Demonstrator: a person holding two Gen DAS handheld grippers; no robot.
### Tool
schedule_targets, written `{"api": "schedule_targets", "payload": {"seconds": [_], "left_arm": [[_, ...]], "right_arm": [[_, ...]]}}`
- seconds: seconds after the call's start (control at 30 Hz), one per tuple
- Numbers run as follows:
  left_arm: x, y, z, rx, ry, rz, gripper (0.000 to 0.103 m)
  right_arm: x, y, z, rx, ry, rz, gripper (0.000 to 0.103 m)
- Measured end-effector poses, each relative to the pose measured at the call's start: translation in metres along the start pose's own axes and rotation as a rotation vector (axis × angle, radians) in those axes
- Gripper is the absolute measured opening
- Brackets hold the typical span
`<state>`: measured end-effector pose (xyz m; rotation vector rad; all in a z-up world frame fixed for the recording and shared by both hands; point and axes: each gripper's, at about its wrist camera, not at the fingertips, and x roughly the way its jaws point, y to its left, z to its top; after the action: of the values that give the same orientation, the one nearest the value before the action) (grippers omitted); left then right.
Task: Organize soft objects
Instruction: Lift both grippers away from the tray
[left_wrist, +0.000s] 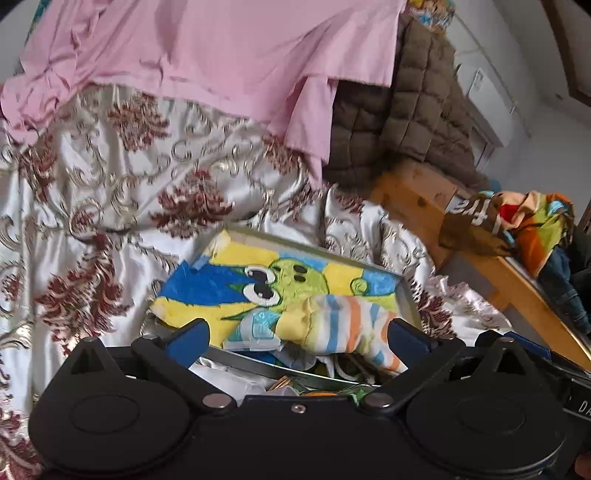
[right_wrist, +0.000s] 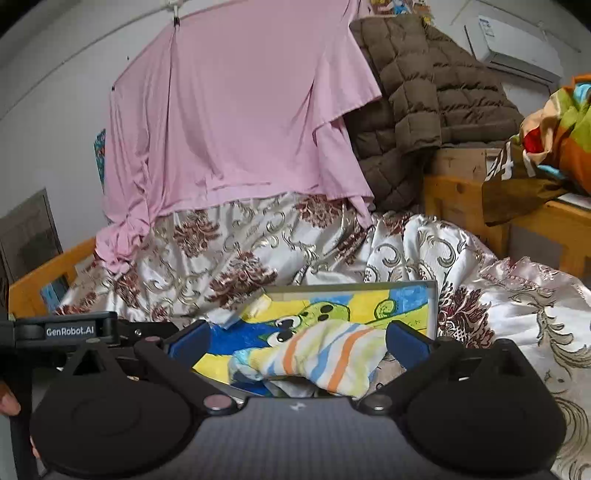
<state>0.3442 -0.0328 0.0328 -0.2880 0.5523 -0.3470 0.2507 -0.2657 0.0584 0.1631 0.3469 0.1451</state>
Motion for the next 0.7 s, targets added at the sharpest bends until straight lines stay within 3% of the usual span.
{"api": "schedule_targets", "payload": {"seconds": [0.17, 0.43, 0.7], "left_arm": [[-0.035, -0.01, -0.007, 0.04, -0.068, 0.018, 0.102], [-0.094, -0.019, -0.034, 0.108, -0.175, 0.116, 0.102], [-0.141, -0.011, -0.06, 0.058, -0.216, 0.195, 0.102]], "right_arm": [[-0.026, 0.009, 0.002, -0.001, -0.025, 0.007, 0.103], [-0.069, 0.027, -0.009, 0.034, -0.082, -0.012, 0.103], [-0.099, 0.051, -0.031, 0.054, -0.134, -0.066, 0.103]]}}
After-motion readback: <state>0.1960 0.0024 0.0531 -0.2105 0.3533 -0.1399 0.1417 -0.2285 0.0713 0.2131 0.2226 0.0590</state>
